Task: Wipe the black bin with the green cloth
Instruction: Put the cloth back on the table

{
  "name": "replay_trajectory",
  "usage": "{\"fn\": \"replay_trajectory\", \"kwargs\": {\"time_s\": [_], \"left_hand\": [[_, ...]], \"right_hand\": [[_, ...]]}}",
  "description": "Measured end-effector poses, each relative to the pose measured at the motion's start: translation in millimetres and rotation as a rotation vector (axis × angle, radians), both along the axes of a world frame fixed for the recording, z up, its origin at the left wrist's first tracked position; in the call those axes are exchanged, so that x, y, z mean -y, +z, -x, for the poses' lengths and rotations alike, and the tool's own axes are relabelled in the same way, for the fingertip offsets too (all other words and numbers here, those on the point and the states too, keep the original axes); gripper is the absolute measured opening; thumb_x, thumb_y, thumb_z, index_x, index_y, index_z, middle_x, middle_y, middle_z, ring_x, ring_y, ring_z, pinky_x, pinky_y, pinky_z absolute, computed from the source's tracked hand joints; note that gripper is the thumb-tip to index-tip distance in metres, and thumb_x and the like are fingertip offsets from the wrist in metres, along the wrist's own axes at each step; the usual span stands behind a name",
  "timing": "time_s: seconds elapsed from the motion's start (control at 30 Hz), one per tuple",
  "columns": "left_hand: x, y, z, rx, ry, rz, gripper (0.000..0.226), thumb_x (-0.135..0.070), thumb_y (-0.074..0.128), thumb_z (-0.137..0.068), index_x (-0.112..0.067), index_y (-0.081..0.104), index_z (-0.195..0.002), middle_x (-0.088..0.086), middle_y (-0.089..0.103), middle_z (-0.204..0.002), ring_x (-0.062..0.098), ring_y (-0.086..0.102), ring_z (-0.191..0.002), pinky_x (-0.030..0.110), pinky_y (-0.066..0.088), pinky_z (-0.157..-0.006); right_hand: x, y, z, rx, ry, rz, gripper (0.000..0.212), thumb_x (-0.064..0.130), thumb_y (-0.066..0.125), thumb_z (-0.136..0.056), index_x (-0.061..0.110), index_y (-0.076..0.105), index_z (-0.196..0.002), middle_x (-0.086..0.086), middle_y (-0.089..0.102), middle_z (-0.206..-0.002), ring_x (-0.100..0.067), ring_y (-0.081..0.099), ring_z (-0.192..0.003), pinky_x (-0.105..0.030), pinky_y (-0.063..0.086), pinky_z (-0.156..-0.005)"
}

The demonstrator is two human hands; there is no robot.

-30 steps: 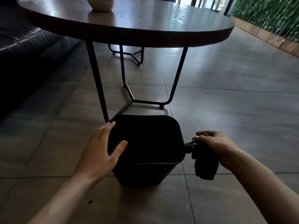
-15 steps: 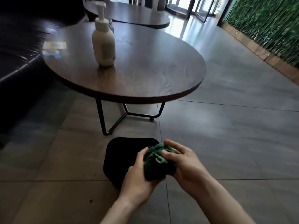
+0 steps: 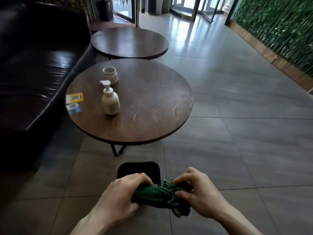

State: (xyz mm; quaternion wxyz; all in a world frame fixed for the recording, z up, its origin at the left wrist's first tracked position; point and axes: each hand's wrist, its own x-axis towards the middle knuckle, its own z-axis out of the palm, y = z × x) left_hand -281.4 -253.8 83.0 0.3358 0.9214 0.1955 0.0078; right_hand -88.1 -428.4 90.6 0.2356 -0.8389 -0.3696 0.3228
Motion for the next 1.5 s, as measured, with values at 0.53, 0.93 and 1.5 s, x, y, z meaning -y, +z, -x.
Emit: {"fn": "replay_trajectory", "kwargs": {"time_s": [0.53, 0.93, 1.5], "left_hand": [[25, 147, -55, 0.057, -0.022, -0.432, 0.044, -0.019, 0.079, -0.059, -0.038, 0.068, -0.098, -0.021, 0.069, -0.093, 0.008, 0.066, -0.092, 0.022, 0.044, -0.090], [-55, 113, -116, 0.016, 0.053, -0.370, 0.042, -0.015, 0.074, -0.065, -0.035, 0.065, -0.101, -0.019, 0.066, -0.097, 0.010, 0.064, -0.096, 0.026, 0.054, -0.081], [-191, 46, -245, -0.079, 0.097, -0.321, 0.043, -0.010, 0.067, -0.070, -0.034, 0.064, -0.106, -0.015, 0.066, -0.100, 0.015, 0.062, -0.100, 0.030, 0.052, -0.084]], "right_hand": [[15, 132, -36, 0.376, 0.150, -0.033, 0.024, 0.022, 0.060, -0.096, 0.029, 0.068, -0.118, 0.008, 0.065, -0.116, -0.021, 0.065, -0.105, -0.036, 0.052, -0.088], [-76, 117, -95, 0.442, 0.106, 0.003, 0.018, 0.023, 0.060, -0.094, 0.025, 0.068, -0.111, 0.005, 0.064, -0.108, -0.026, 0.065, -0.097, -0.041, 0.052, -0.079], [-224, 66, -221, 0.392, 0.092, 0.061, 0.022, 0.016, 0.058, -0.095, 0.025, 0.070, -0.111, 0.006, 0.063, -0.105, -0.025, 0.066, -0.094, -0.039, 0.052, -0.077]]}}
